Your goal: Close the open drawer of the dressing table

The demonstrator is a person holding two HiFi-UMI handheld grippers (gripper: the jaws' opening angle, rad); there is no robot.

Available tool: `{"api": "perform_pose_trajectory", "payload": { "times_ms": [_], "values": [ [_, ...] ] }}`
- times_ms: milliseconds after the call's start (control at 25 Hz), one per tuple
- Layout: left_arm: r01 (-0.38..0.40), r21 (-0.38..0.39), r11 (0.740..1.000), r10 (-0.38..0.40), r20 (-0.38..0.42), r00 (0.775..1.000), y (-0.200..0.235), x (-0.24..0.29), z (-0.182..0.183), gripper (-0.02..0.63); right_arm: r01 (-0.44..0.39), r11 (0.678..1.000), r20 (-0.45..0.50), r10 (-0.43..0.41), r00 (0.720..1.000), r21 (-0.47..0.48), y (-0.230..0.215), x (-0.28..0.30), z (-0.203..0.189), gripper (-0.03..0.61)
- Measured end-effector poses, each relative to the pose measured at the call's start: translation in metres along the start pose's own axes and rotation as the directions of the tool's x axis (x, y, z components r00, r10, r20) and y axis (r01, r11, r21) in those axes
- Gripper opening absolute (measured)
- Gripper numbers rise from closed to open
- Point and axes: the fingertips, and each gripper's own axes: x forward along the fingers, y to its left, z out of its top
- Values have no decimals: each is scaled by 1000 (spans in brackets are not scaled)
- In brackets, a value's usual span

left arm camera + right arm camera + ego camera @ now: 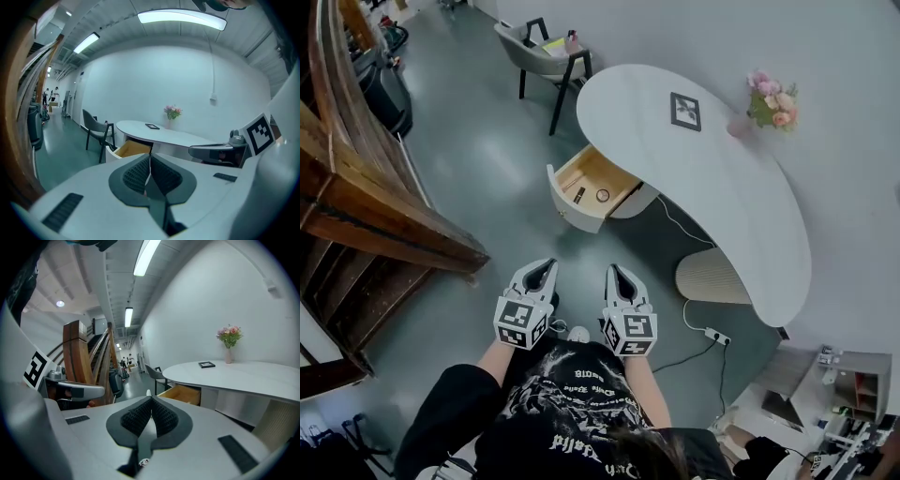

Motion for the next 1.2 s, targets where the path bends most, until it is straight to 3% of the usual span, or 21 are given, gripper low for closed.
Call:
{"api": "perform_pose_trajectory", "payload": {
  "times_ms": [440, 880, 1200],
  "values": [
    [119, 60, 991, -115, -60, 992, 81, 70, 32, 25, 73, 997, -21, -72, 997, 2, -2, 110, 36, 26],
    [245, 92, 965, -230, -151, 961, 138, 117, 40, 25, 202, 978, -27, -200, 979, 56, -9, 171, 52, 26],
    [239, 54, 970, -224, -202, 954, 148, 143, 25, 25, 179, 981, -86, -172, 981, 76, -10, 192, 37, 26]
  ]
}}
